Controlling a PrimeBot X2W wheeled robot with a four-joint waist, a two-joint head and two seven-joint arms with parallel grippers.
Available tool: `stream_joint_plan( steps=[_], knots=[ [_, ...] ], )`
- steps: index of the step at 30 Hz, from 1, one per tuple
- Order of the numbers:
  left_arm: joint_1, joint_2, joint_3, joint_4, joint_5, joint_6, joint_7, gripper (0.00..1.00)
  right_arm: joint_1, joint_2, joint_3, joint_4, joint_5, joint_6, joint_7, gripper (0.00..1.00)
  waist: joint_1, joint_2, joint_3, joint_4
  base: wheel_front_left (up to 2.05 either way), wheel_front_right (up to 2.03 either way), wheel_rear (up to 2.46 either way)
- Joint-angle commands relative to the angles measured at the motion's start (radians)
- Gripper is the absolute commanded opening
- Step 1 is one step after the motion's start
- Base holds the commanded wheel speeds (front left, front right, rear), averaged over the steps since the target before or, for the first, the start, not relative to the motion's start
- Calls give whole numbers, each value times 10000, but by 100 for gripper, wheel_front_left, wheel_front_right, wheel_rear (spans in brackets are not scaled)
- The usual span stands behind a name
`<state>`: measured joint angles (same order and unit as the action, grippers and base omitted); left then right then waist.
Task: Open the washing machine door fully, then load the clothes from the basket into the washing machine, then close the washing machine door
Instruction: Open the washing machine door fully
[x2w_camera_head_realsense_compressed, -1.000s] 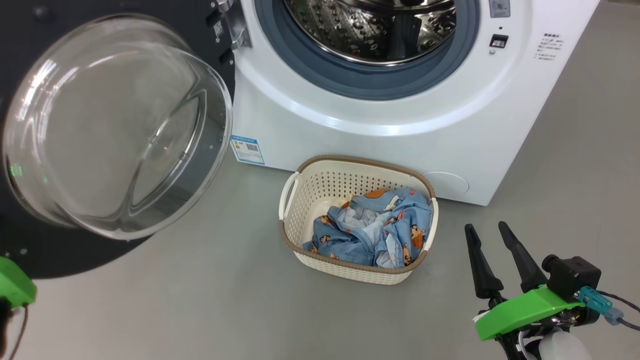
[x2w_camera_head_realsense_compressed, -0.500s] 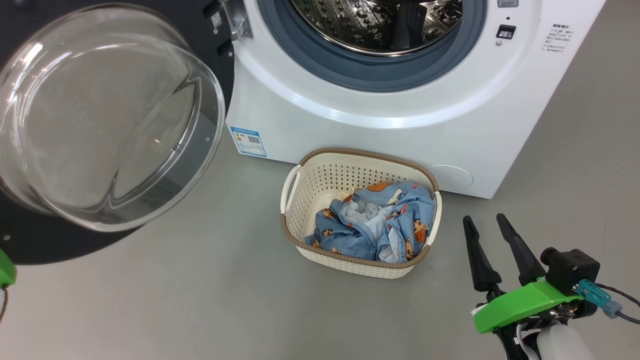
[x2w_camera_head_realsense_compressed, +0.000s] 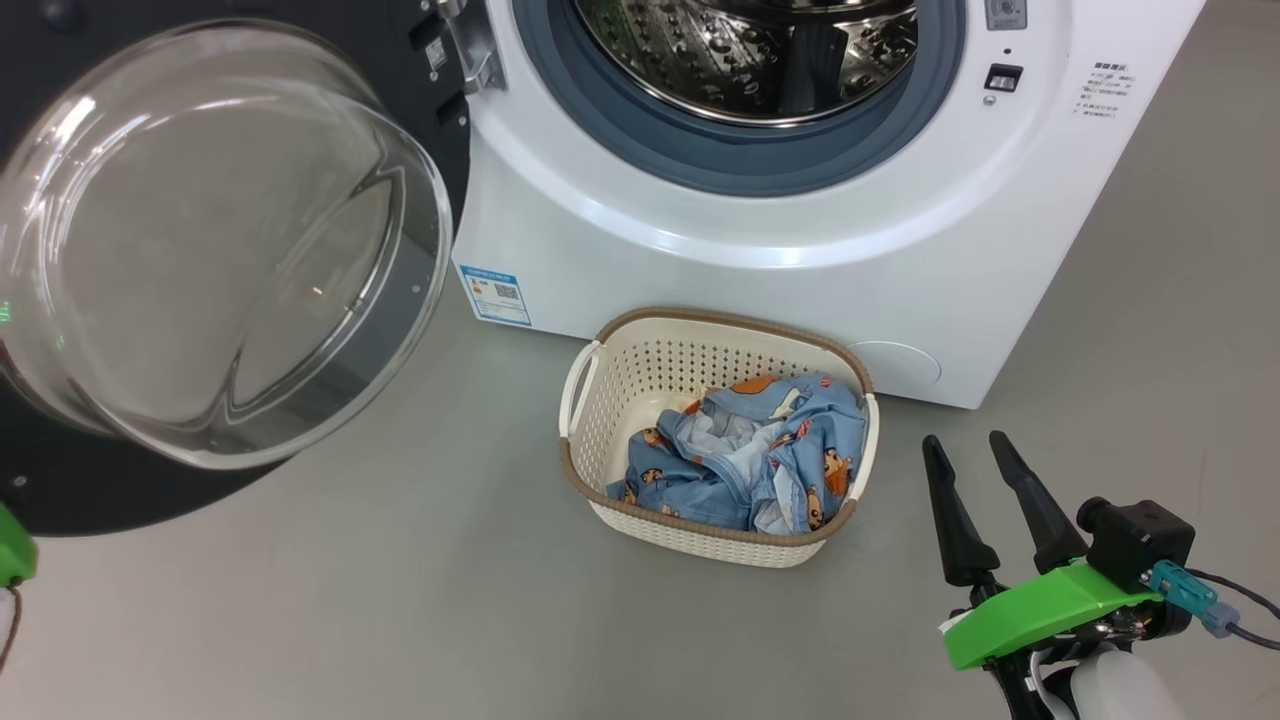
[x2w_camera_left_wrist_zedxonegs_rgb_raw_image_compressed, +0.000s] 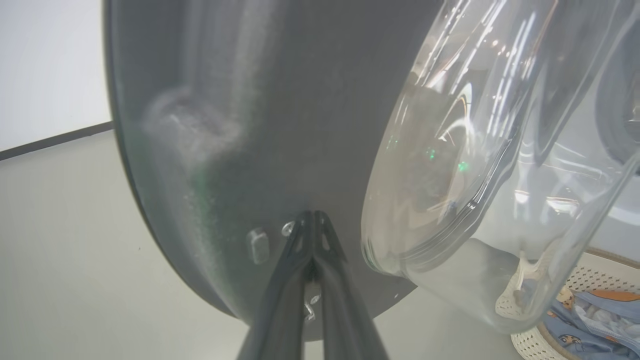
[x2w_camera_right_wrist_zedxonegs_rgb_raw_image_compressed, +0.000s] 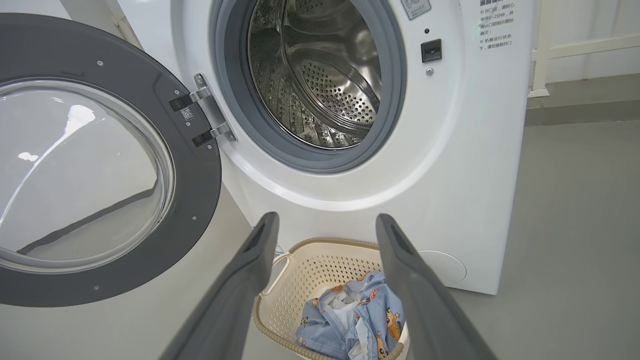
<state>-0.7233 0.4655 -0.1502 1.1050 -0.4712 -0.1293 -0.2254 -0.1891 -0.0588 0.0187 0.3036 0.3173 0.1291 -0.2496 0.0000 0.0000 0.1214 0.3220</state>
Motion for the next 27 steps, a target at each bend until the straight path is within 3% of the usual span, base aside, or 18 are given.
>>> stream_joint_plan(
  steps=[1,14,15,16,17,27],
  knots=[
    [-183,586,223,-226,-130,-6,-158,0,-129,75,268,-199,-63,16,-122,100,0,0,-31,-5,0,0,0],
    [1094,434,-413,-1785,-1168,-12,-348,0,64,-19,272,-147,12,16,-122,100,0,0,-390,-40,0,0,0],
    [1194,436,-420,-1919,-1199,-12,-351,31,66,-28,272,-152,17,16,-122,100,0,0,-402,-53,0,0,0],
    [1296,431,-422,-2061,-1224,-12,-355,53,65,-39,271,-160,21,16,-122,100,0,0,-413,-69,0,0,0],
    [1395,410,-400,-2227,-1241,-12,-357,100,63,-51,269,-171,24,16,-122,100,0,0,-419,-84,0,0,0],
    [2795,-31,168,-4950,-1038,454,-362,100,99,-176,338,-360,-99,16,-122,100,0,0,-591,-491,0,0,0]
  ],
)
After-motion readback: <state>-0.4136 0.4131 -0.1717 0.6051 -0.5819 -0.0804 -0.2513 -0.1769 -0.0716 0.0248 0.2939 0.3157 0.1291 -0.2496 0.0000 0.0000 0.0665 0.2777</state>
